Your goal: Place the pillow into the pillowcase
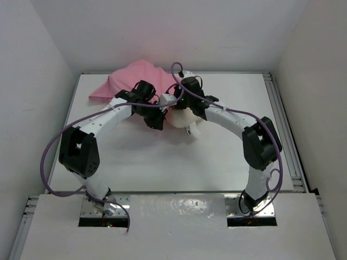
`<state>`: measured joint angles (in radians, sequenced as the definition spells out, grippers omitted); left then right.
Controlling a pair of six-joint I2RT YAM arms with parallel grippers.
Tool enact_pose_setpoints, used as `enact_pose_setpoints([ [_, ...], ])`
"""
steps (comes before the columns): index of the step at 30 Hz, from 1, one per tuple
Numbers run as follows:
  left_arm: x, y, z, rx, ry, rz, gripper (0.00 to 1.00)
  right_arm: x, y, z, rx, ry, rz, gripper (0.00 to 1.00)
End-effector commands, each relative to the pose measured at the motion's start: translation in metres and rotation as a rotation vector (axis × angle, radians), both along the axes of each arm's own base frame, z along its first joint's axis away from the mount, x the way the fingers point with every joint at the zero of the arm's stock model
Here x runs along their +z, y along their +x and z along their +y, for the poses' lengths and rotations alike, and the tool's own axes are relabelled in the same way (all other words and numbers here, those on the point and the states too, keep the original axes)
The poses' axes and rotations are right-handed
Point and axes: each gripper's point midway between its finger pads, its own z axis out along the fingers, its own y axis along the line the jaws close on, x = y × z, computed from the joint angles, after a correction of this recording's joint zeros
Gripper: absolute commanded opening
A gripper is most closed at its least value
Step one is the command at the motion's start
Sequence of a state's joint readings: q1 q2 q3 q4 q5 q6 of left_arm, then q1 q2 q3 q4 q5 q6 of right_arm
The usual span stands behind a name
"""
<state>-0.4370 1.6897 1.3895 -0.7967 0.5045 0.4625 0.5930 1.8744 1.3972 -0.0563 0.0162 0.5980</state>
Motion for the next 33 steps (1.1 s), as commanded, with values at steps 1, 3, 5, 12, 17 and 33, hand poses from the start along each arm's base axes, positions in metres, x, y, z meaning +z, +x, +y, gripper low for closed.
enact_pose_setpoints([
  [1,0.048,-0.069,-0.035,-0.294,-0.202,0.113,0.0,0.073,0.034,0.037,-0.087,0.243,-0.16,0.0],
  [3,0.053,-0.069,-0.037,-0.306,-0.231,0.115,0.0,0.048,0.031,0.042,-0.085,0.256,-0.091,0.0],
  [5,0.049,-0.062,-0.026,-0.257,-0.249,0.132,0.0,0.035,0.024,0.046,-0.06,0.261,-0.063,0.0],
  [12,0.02,-0.067,0.02,-0.239,-0.109,0.142,0.6,0.016,-0.019,0.006,0.056,0.169,-0.03,0.83],
  [17,0.045,-0.03,0.026,-0.258,-0.067,0.003,0.72,0.008,-0.022,-0.052,-0.041,0.146,0.032,0.68],
  [33,0.042,0.254,0.003,0.634,0.238,-0.599,0.89,-0.042,0.073,-0.149,-0.48,0.233,0.268,0.96],
])
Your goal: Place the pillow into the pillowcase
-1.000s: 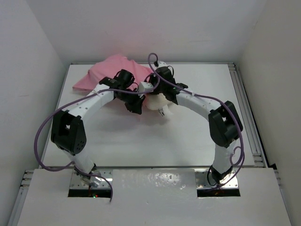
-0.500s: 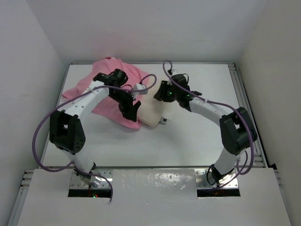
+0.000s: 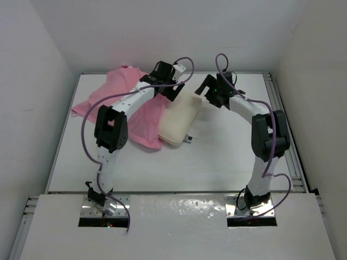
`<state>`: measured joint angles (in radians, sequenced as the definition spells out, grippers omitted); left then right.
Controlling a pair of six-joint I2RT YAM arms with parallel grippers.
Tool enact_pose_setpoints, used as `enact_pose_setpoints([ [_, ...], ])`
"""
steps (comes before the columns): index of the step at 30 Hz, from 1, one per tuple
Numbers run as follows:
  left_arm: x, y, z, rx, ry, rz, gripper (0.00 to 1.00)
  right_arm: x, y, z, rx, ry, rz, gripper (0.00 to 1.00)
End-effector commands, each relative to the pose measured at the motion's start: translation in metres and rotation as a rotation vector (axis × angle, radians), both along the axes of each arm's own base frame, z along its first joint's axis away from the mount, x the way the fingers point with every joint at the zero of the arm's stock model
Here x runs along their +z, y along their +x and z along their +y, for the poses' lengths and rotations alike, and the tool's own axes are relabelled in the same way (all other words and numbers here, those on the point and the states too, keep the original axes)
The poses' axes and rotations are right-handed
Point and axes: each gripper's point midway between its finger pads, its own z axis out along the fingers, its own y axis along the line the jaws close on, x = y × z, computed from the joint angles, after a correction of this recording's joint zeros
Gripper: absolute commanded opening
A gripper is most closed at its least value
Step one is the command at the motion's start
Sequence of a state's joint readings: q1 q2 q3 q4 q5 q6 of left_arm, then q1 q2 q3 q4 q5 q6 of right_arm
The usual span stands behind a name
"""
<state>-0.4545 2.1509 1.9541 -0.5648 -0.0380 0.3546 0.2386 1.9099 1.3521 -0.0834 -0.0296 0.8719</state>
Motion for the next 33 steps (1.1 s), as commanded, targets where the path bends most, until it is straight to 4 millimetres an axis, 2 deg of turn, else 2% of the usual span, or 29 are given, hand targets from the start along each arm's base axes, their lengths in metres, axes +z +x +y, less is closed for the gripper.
enact_pose_setpoints([
  [1,0.02,0.046,0.015,0.242,0.044,-0.155,0.89,-0.008,0.01,0.011,0.001,0.074,0.044,0.98],
  [2,-0.002,0.05,0.015,0.244,0.065,-0.117,0.89,-0.013,0.01,0.016,0.009,0.093,0.055,0.99],
  [3,-0.005,0.052,0.014,0.247,0.065,-0.105,0.89,-0.028,0.01,0.02,0.018,0.106,0.083,0.99],
  [4,-0.007,0.053,0.015,0.263,0.063,-0.102,0.89,-0.032,0.011,0.026,0.034,0.13,0.092,0.99],
  [6,-0.023,0.053,0.015,0.266,0.072,-0.079,0.82,-0.052,0.01,0.036,0.04,0.155,0.125,0.99],
  [7,-0.03,0.051,0.014,0.261,0.065,-0.064,0.74,-0.056,0.007,0.043,0.068,0.183,0.137,0.99],
  [8,-0.032,0.049,0.011,0.249,0.054,-0.056,0.49,-0.058,0.005,0.052,0.089,0.204,0.142,0.99],
  [9,-0.03,0.049,0.009,0.241,0.036,-0.052,0.34,-0.057,0.007,0.062,0.116,0.225,0.118,0.97],
  [10,-0.032,0.045,0.002,0.208,0.01,-0.036,0.1,-0.061,0.002,0.074,0.149,0.233,0.124,0.94],
  [11,-0.022,0.044,-0.003,0.187,-0.017,-0.045,0.01,-0.061,-0.003,0.085,0.193,0.241,0.123,0.91],
  [12,-0.016,0.043,-0.008,0.159,-0.036,-0.05,0.0,-0.061,-0.005,0.093,0.221,0.244,0.116,0.87],
  [13,-0.008,0.041,-0.02,0.108,-0.077,-0.051,0.0,-0.06,-0.008,0.106,0.258,0.249,0.111,0.68],
  [14,0.01,0.041,-0.03,0.074,-0.112,-0.077,0.0,-0.057,-0.013,0.116,0.301,0.267,0.106,0.53],
  [15,0.021,0.04,-0.04,0.04,-0.14,-0.085,0.0,-0.048,-0.011,0.123,0.325,0.281,0.071,0.38],
  [16,0.032,0.036,-0.052,-0.016,-0.186,-0.075,0.0,-0.039,-0.015,0.133,0.354,0.294,0.046,0.1],
  [17,0.058,0.038,-0.063,-0.05,-0.23,-0.115,0.0,-0.027,-0.015,0.14,0.389,0.305,0.003,0.0],
  [19,0.087,0.03,-0.08,-0.129,-0.294,-0.13,0.0,-0.007,-0.019,0.148,0.438,0.314,-0.063,0.0],
  [20,0.116,0.024,-0.088,-0.165,-0.32,-0.164,0.0,0.025,-0.02,0.153,0.481,0.335,-0.163,0.0],
  [21,0.13,0.02,-0.091,-0.184,-0.33,-0.182,0.0,0.042,-0.022,0.154,0.498,0.338,-0.216,0.0],
  [22,0.145,0.015,-0.095,-0.214,-0.334,-0.205,0.0,0.048,-0.029,0.152,0.51,0.334,-0.251,0.0],
  [23,0.16,0.008,-0.096,-0.243,-0.331,-0.225,0.0,0.081,-0.035,0.15,0.533,0.328,-0.345,0.0],
  [24,0.172,-0.003,-0.099,-0.296,-0.316,-0.234,0.0,0.105,-0.036,0.149,0.542,0.329,-0.449,0.0],
  [25,0.177,-0.01,-0.1,-0.322,-0.312,-0.234,0.0,0.108,-0.043,0.146,0.544,0.322,-0.48,0.0],
  [26,0.186,-0.019,-0.1,-0.374,-0.29,-0.249,0.0,0.135,-0.047,0.142,0.543,0.321,-0.566,0.0],
  [27,0.176,-0.041,-0.106,-0.462,-0.295,-0.176,0.0,0.139,-0.047,0.137,0.522,0.316,-0.587,0.0],
  [28,0.177,-0.055,-0.108,-0.512,-0.294,-0.151,0.0,0.147,-0.048,0.135,0.52,0.316,-0.617,0.0],
  [29,0.174,-0.073,-0.118,-0.609,-0.289,-0.13,0.0,0.166,-0.05,0.133,0.52,0.325,-0.674,0.0],
  [30,0.159,-0.09,-0.118,-0.652,-0.266,-0.064,0.0,0.173,-0.051,0.13,0.515,0.333,-0.695,0.0],
  [33,0.168,-0.113,-0.126,-0.72,-0.285,-0.051,0.0,0.197,-0.055,0.133,0.512,0.366,-0.759,0.0],
])
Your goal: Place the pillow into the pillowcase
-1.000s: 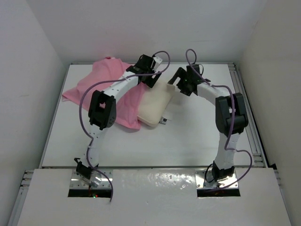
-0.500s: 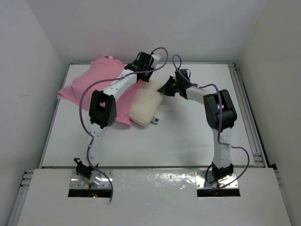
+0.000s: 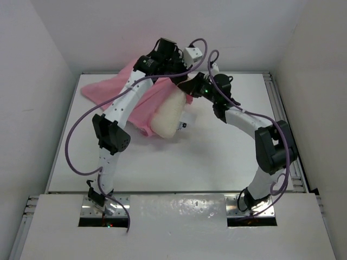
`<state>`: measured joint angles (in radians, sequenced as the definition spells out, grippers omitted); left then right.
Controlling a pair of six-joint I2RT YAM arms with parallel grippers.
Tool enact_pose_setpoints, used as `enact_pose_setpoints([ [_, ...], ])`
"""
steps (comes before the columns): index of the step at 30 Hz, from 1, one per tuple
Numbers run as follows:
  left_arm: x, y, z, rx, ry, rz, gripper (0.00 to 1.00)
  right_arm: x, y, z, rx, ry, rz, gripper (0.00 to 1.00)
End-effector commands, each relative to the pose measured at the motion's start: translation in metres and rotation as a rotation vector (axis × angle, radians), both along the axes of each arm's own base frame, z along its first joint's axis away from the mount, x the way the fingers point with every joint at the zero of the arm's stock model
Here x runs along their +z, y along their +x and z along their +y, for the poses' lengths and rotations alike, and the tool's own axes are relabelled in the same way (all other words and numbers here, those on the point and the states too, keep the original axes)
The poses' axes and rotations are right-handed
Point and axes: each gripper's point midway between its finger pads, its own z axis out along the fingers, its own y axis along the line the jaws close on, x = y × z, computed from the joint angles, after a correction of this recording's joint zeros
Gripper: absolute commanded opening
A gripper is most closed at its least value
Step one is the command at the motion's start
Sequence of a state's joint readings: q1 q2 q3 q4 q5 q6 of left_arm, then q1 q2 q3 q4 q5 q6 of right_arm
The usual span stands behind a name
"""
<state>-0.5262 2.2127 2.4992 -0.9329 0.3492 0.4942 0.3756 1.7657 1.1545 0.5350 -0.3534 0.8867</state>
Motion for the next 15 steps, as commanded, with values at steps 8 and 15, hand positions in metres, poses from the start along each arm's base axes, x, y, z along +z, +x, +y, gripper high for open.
enact_pose_setpoints([
  [8,0.098,-0.103,-0.056,-0.403,-0.291,0.022,0.0,0.006,0.007,0.002,-0.194,0.083,-0.026,0.0],
  [15,0.027,-0.074,-0.01,-0.234,-0.134,0.123,0.0,-0.078,0.003,0.003,-0.101,-0.268,0.249,0.59],
])
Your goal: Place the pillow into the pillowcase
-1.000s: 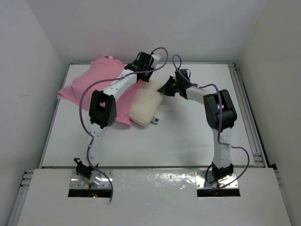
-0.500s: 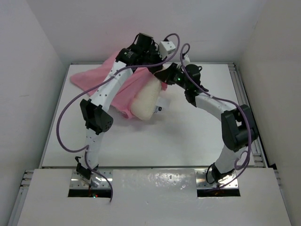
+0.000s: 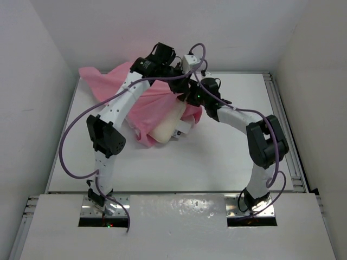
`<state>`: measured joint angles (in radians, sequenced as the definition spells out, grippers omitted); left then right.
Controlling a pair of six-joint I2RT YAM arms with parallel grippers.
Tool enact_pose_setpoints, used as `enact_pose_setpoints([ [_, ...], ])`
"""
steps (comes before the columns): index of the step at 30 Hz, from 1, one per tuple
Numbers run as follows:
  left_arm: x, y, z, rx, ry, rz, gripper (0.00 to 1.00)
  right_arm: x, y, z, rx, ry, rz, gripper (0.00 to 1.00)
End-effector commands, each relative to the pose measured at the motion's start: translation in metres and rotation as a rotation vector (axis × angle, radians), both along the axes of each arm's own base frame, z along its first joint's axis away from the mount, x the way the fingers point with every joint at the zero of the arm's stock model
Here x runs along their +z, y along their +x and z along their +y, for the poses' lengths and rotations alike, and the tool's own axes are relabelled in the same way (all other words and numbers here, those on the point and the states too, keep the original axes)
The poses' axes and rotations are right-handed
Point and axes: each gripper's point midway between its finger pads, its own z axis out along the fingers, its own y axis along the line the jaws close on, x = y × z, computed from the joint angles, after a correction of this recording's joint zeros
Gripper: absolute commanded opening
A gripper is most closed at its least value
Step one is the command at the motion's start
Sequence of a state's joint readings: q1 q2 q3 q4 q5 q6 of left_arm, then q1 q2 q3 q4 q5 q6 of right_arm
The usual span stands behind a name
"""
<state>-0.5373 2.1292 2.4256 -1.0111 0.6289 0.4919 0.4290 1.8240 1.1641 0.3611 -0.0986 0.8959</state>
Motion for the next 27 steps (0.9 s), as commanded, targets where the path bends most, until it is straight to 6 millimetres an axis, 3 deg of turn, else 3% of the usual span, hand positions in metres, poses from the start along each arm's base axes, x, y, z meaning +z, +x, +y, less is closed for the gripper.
enact_pose_setpoints([
  [1,0.007,-0.004,0.021,0.024,0.002,-0.024,0.04,-0.019,-0.016,0.009,0.157,-0.192,0.088,0.67],
  [2,0.001,0.003,0.034,0.063,0.02,-0.015,0.11,-0.025,-0.033,0.004,0.203,-0.235,0.128,0.78],
  [3,-0.012,0.005,0.046,0.1,0.053,-0.002,0.31,-0.035,-0.051,0.0,0.263,-0.262,0.149,0.84],
  [4,-0.017,0.007,0.054,0.123,0.068,0.005,0.44,-0.041,-0.062,-0.007,0.316,-0.326,0.134,0.93],
  [5,-0.022,0.011,0.065,0.156,0.089,0.008,0.62,-0.045,-0.086,-0.02,0.35,-0.36,0.165,0.99],
  [7,-0.03,0.008,0.08,0.189,0.123,0.027,0.75,-0.049,-0.107,-0.036,0.415,-0.413,0.161,0.99],
  [8,-0.035,0.006,0.087,0.206,0.151,0.033,0.98,-0.051,-0.123,-0.052,0.422,-0.426,0.184,0.99],
  [9,-0.035,0.0,0.093,0.213,0.167,0.038,1.0,-0.051,-0.132,-0.057,0.455,-0.427,0.177,0.99],
  [11,-0.039,-0.01,0.111,0.243,0.217,0.055,1.0,-0.052,-0.143,-0.072,0.477,-0.403,0.191,0.89],
  [12,-0.027,-0.017,0.121,0.267,0.214,0.042,1.0,-0.052,-0.146,-0.075,0.495,-0.391,0.191,0.63],
  [13,-0.038,-0.024,0.136,0.297,0.234,0.083,1.0,-0.051,-0.148,-0.077,0.498,-0.368,0.204,0.4],
  [14,-0.04,-0.031,0.146,0.316,0.234,0.106,0.92,-0.053,-0.146,-0.08,0.481,-0.361,0.216,0.17],
  [15,-0.026,-0.044,0.157,0.332,0.216,0.08,0.78,-0.06,-0.141,-0.089,0.417,-0.317,0.267,0.02],
  [16,-0.035,-0.059,0.18,0.376,0.229,0.097,0.4,-0.062,-0.128,-0.094,0.361,-0.29,0.252,0.04],
  [17,-0.061,-0.061,0.189,0.403,0.267,0.145,0.23,-0.066,-0.124,-0.093,0.339,-0.265,0.273,0.11],
  [18,-0.056,-0.076,0.2,0.427,0.251,0.128,0.23,-0.066,-0.115,-0.092,0.305,-0.231,0.295,0.21],
  [19,-0.069,-0.083,0.22,0.482,0.29,0.134,0.04,-0.081,-0.11,-0.089,0.303,-0.23,0.336,0.42],
  [20,-0.11,-0.103,0.238,0.508,0.37,0.205,0.0,-0.076,-0.097,-0.083,0.298,-0.239,0.322,0.51],
  [21,-0.114,-0.116,0.249,0.525,0.387,0.192,0.0,-0.081,-0.092,-0.078,0.292,-0.243,0.335,0.6],
  [22,-0.127,-0.126,0.264,0.55,0.417,0.212,0.04,-0.096,-0.089,-0.076,0.286,-0.249,0.372,0.66],
  [23,-0.138,-0.13,0.277,0.569,0.462,0.189,0.33,-0.098,-0.083,-0.072,0.278,-0.242,0.362,0.72],
  [24,-0.158,-0.15,0.29,0.583,0.496,0.202,0.5,-0.098,-0.077,-0.068,0.267,-0.221,0.364,0.74],
  [26,-0.167,-0.149,0.309,0.623,0.531,0.115,0.85,-0.108,-0.069,-0.064,0.264,-0.218,0.366,0.78],
  [27,-0.179,-0.161,0.313,0.62,0.54,0.094,0.92,-0.112,-0.066,-0.064,0.253,-0.231,0.367,0.78],
])
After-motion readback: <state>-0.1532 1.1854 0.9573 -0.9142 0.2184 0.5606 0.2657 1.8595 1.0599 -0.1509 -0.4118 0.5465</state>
